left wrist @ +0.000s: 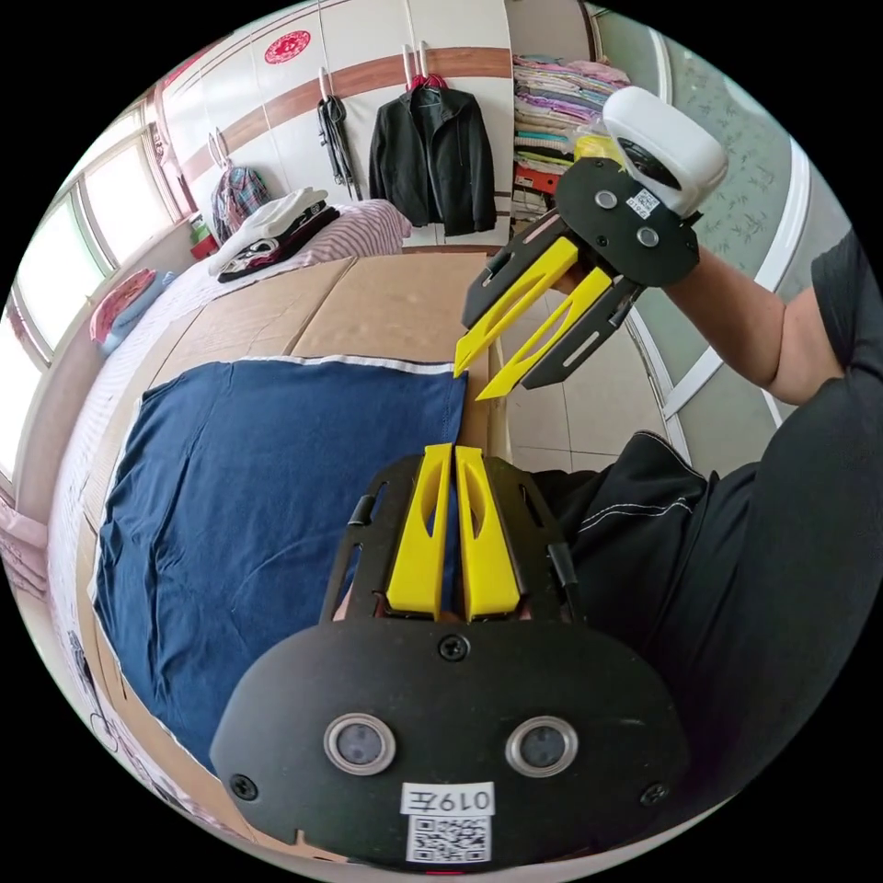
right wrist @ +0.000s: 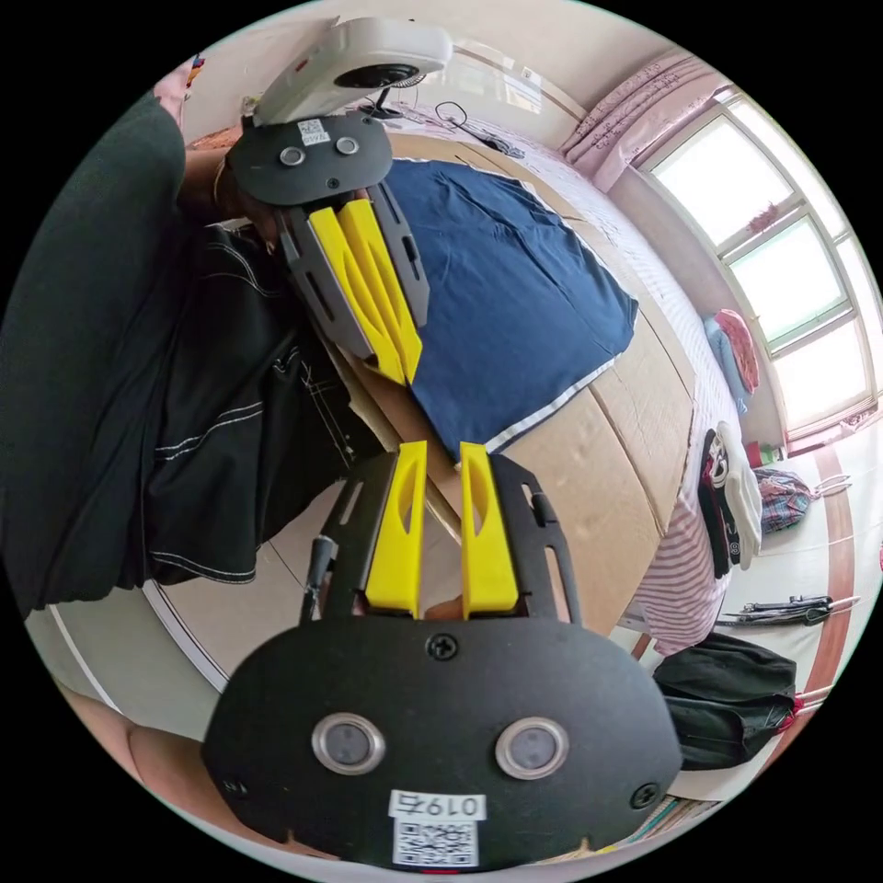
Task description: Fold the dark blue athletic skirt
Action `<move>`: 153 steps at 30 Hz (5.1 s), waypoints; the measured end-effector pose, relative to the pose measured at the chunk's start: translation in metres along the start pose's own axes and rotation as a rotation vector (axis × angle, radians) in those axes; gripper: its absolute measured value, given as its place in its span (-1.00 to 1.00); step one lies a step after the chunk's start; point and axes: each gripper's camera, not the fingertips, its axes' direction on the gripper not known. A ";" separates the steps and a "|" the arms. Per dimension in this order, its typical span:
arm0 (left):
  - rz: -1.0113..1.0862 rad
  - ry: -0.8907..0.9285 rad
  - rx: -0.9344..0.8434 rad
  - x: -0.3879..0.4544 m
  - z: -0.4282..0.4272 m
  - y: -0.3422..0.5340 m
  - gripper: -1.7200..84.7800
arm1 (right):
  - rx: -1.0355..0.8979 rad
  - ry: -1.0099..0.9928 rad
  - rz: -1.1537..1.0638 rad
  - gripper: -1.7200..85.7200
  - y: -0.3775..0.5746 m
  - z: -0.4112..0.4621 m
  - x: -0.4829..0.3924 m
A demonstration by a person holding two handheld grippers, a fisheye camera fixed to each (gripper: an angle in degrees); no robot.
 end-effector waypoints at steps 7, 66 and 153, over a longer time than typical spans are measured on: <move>-0.076 0.075 0.034 -0.027 0.006 0.003 -0.94 | 0.007 -0.011 -0.001 -0.91 -0.010 0.001 0.006; -0.425 -0.433 0.023 -0.212 -0.109 0.260 -0.93 | 0.334 -0.060 0.119 -0.98 -0.240 0.058 -0.019; -1.138 0.137 0.000 -0.658 -0.204 0.673 -0.94 | 0.335 -0.430 -0.421 -0.97 -0.686 0.162 -0.307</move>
